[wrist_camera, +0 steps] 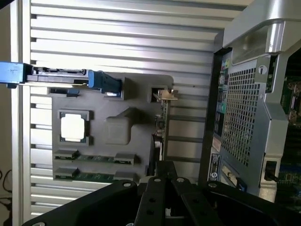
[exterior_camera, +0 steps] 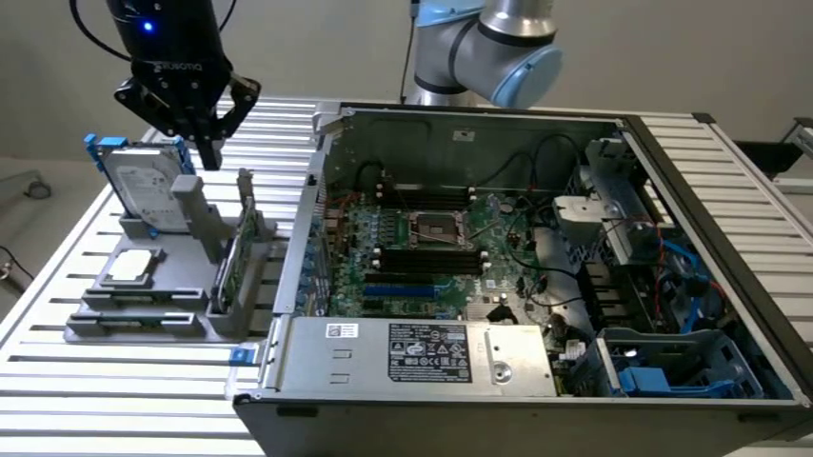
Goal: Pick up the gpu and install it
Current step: 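Reach for the gpu, then pick up the gpu and move the gpu toward the slot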
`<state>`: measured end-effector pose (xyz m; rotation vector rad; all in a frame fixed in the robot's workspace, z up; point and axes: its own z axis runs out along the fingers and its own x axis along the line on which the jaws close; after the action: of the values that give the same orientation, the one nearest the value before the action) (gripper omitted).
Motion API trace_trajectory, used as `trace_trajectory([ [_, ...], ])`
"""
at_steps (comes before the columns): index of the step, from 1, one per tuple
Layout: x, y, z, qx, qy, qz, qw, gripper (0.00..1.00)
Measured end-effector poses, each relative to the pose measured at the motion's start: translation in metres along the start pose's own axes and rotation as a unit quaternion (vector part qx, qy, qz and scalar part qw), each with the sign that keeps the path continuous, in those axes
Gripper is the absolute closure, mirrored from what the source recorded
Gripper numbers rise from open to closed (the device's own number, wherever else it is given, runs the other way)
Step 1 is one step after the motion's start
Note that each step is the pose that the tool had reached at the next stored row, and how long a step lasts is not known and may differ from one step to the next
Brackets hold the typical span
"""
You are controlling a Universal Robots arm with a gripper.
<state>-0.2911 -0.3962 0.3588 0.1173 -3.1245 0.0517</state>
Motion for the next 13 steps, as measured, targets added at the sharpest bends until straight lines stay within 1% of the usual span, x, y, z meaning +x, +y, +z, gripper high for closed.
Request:
trace_trajectory([
  [13,0.0005,0.0000,0.0001,-0.0001,-0.0002,-0.001,1.0000,0.89],
])
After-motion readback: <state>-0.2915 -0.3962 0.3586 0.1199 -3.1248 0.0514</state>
